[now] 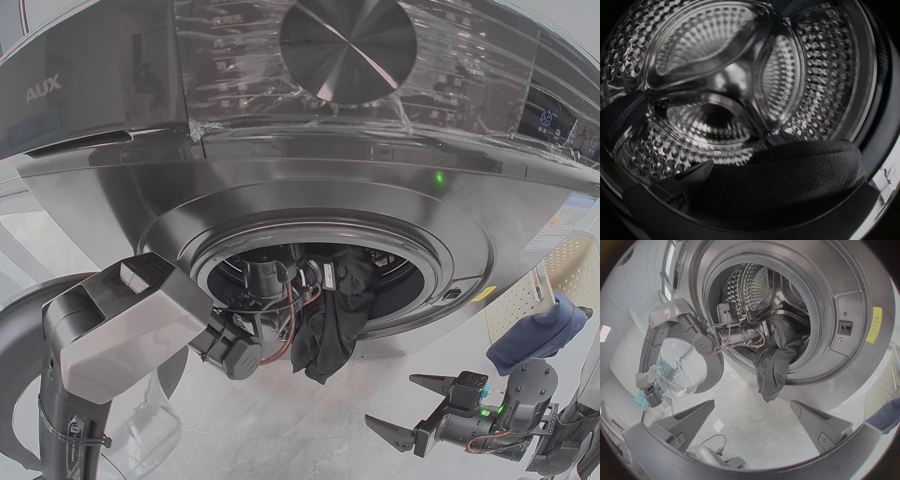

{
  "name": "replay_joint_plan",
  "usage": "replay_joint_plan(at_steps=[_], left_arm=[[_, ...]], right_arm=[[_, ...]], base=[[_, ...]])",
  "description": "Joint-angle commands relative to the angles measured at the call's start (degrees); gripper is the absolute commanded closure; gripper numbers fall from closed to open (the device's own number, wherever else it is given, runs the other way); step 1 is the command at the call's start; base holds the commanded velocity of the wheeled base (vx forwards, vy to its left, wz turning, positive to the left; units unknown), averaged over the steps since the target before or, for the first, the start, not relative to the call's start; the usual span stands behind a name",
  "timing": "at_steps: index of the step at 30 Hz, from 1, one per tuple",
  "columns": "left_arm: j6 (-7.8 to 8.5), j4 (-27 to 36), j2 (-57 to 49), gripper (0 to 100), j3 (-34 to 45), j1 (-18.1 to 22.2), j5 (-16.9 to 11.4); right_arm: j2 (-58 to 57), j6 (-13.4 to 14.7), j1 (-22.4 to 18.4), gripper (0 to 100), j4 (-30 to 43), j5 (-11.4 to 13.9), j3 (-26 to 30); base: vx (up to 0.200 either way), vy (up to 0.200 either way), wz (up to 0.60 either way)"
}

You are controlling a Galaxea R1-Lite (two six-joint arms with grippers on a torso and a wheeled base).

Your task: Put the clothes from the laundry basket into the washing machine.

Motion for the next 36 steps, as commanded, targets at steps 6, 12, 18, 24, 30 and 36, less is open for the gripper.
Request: replay_joint_plan(at_steps=[6, 12, 18, 24, 30, 36], left_arm=[[0.03, 0.6, 0.8, 0, 5.4, -3.4, -2.9], [0.03, 2.1, 3.3, 100, 2.6, -3.0, -3.0], [-0.32, 2.6, 5.0, 100, -4.1, -1.7, -1.9], [-0.32, 3.3, 7.4, 100, -15.8, 2.6, 2.6], [-0.41, 3.6, 6.6, 100, -17.1, 3.8, 2.7], [-1.20, 3.4, 3.3, 0, -13.0, 2.4, 2.7]], right_arm=[[0.1, 0.0, 0.5, 0, 0.0, 0.0, 0.6], [0.1, 0.0, 0.7, 0, 0.0, 0.0, 0.6], [0.1, 0.0, 0.8, 0, 0.0, -0.1, 0.8], [0.1, 0.0, 0.9, 0, 0.0, 0.0, 0.8], [0.2, 0.0, 0.9, 0, 0.0, 0.0, 0.8], [0.2, 0.0, 1.0, 0, 0.0, 0.0, 0.8]], base=[[0.000, 0.000, 0.00], [0.000, 0.000, 0.00], [0.000, 0.000, 0.00], [0.000, 0.000, 0.00], [0.000, 0.000, 0.00], [0.000, 0.000, 0.00]])
